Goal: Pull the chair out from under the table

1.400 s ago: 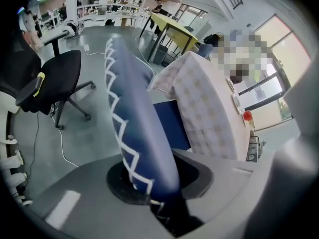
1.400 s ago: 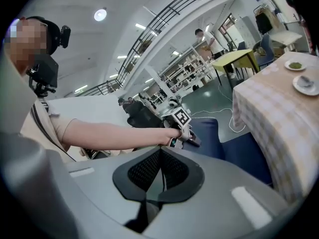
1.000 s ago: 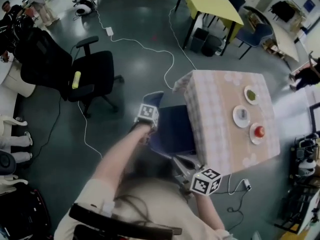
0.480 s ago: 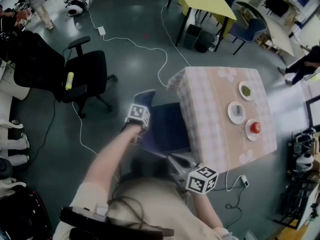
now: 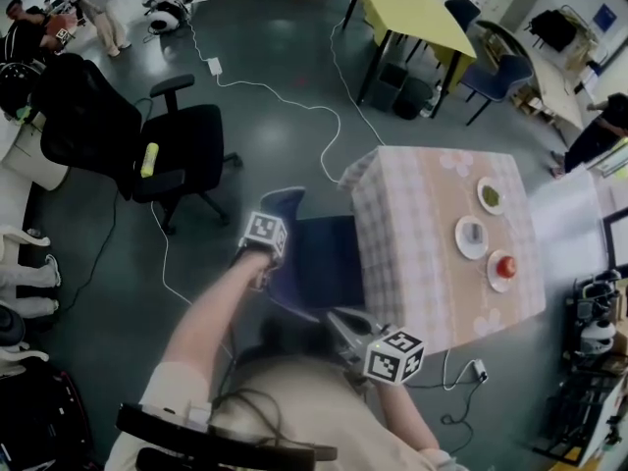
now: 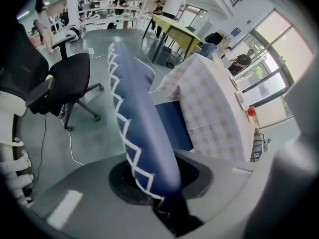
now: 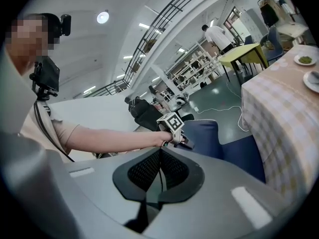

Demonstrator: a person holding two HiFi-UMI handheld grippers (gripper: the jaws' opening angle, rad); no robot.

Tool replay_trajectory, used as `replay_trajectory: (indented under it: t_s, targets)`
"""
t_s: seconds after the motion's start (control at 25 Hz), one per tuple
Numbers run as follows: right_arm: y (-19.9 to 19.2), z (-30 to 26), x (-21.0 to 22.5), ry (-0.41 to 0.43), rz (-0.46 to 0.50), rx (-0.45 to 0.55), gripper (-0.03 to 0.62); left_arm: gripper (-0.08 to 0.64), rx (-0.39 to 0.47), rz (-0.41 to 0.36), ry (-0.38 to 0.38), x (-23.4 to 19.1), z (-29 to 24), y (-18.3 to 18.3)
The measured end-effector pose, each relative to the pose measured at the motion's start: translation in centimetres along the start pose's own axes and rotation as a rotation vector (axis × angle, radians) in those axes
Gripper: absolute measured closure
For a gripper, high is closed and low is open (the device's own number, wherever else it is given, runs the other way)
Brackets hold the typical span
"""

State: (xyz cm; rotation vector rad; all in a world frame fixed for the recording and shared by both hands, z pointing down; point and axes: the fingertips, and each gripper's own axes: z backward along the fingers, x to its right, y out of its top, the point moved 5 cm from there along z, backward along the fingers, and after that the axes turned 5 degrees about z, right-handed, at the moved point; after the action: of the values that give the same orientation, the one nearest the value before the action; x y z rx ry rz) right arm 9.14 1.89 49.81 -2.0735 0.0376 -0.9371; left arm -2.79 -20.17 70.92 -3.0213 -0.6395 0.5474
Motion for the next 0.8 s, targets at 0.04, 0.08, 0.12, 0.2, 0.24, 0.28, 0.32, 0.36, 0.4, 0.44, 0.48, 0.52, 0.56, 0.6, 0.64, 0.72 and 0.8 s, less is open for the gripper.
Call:
replay_trajectory:
  t_s: [0.04,0.08,0.12,0.2,0.24,0.28,0.32,0.36,0.4,0.44,0.48,0.52,0.56,0.6,0.64,0.72,0.8]
  targets:
    - [0.1,-0.4,-0.2,0.006,0.004,-0.005,0.58,0.477,0.0,0.001,0.002,-0.4,0.1,0.0]
    - [0.1,-0.7,-0.4,0.01,0.007,-0.007,0.58,0.477,-0.001,0.002,0.003,-0.8,0.2,-0.1]
    - [0.0,-1.0,-0.6,0.012,0.008,-0.007,0.58,0.476,-0.003,0.005,0.004,-1.3,0.2,-0.3]
    - [-0.1,-1.5,-0.9,0.015,0.008,-0.007,0.58,0.474,-0.016,0.011,0.01,-2.3,-0.1,-0.7]
    - [-0.1,-1.6,-1.0,0.016,0.009,-0.007,0.579,0.474,-0.022,0.012,0.013,-2.7,-0.2,-0.9]
    - [-0.1,-1.8,-1.1,0.017,0.012,-0.008,0.58,0.474,-0.023,0.009,0.015,-2.9,0.0,-0.9]
    - [0.0,-1.8,-1.2,0.016,0.016,-0.007,0.58,0.474,-0.021,0.006,0.015,-3.0,0.3,-1.0]
    - [0.2,-1.9,-1.3,0.015,0.02,-0.007,0.58,0.476,-0.019,0.005,0.014,-3.1,0.6,-1.0]
    - [0.2,-2.0,-1.4,0.014,0.023,-0.006,0.58,0.476,-0.017,0.005,0.011,-3.2,0.9,-1.1]
    - [0.3,-2.1,-1.5,0.014,0.024,-0.004,0.58,0.475,-0.017,0.008,0.008,-3.4,1.1,-1.2]
    - [0.3,-2.3,-1.6,0.014,0.024,-0.003,0.58,0.476,-0.017,0.01,0.007,-3.6,1.4,-1.2]
    - [0.3,-2.4,-1.7,0.015,0.025,-0.003,0.58,0.476,-0.018,0.011,0.008,-3.9,1.6,-1.3]
    - [0.4,-2.6,-1.8,0.017,0.026,-0.004,0.58,0.476,-0.018,0.013,0.011,-4.3,1.8,-1.3]
    - [0.4,-2.8,-1.9,0.02,0.029,-0.005,0.58,0.476,-0.017,0.016,0.011,-4.6,1.9,-1.3]
    - [0.5,-2.9,-1.9,0.022,0.031,-0.006,0.58,0.476,-0.017,0.018,0.009,-4.8,2.1,-1.3]
    - [0.6,-3.1,-2.1,0.023,0.03,-0.006,0.58,0.476,-0.02,0.021,0.007,-5.1,2.3,-1.6]
    - [0.6,-3.4,-2.3,0.023,0.029,-0.008,0.58,0.476,-0.021,0.024,0.009,-5.6,2.4,-1.9]
